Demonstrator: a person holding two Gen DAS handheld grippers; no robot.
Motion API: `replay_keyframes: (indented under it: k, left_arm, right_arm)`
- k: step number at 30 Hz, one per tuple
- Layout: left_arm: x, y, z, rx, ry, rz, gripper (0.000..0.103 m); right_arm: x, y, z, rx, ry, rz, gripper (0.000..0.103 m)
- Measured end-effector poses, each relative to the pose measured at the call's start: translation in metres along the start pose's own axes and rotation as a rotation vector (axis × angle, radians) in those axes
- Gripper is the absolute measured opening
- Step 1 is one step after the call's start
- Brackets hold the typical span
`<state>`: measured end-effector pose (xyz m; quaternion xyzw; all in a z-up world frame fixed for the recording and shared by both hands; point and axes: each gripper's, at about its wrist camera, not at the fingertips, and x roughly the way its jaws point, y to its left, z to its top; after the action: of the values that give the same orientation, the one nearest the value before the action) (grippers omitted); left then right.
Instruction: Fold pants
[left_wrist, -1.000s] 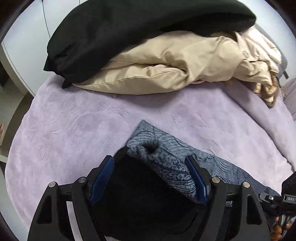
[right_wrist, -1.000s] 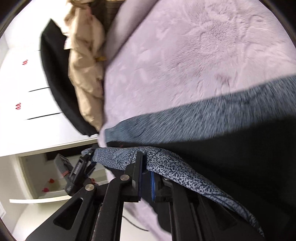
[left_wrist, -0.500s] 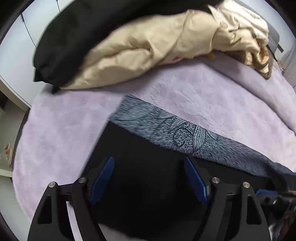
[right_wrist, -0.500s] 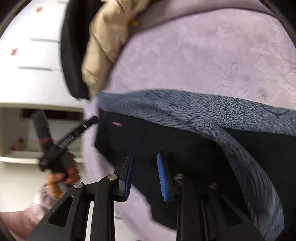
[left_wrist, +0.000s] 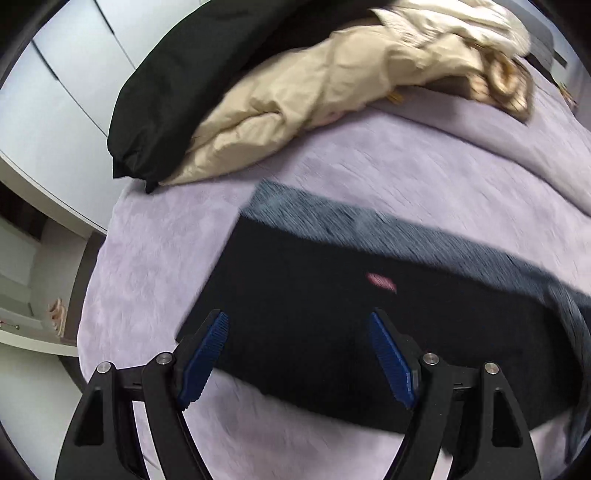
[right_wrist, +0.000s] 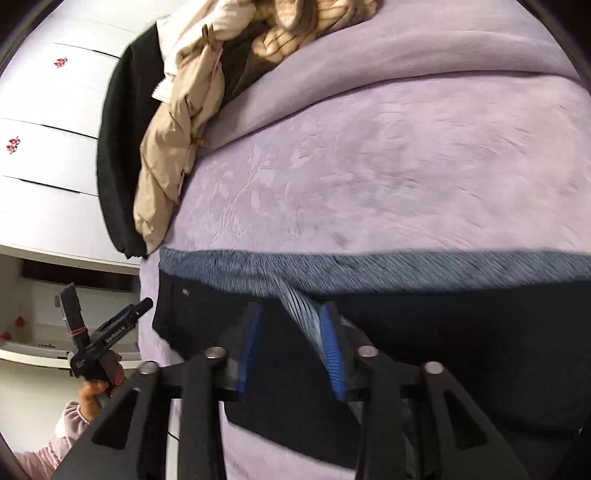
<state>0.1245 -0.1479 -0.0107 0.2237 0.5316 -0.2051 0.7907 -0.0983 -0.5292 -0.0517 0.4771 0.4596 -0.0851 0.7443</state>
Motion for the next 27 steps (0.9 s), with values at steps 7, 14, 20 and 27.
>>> replay_keyframes:
  k: [7,14,20,27]
  left_arm:
    - [-0.029,-0.097,-0.063,0.078,0.071,-0.212,0.079]
    - [-0.044,-0.223,-0.090,0.308,0.121,-0.495,0.079]
    - [-0.058,-0.284,-0.109,0.345,0.130,-0.575,0.079]
    - [-0.047,-0.310,-0.116,0.312,0.183,-0.581,0.079]
  right_arm:
    - [-0.084,-0.079,-0.080,0.161,-0.053,-0.032,0.049]
    - [-0.170,-0.175,-0.193,0.496,-0.308,-0.128,0.049]
    - [-0.158,-0.185,-0.312,0.603,-0.339,-0.195,0.056]
    - [-0.149,-0.199,-0.338,0.615,-0.261,-0.114,0.056]
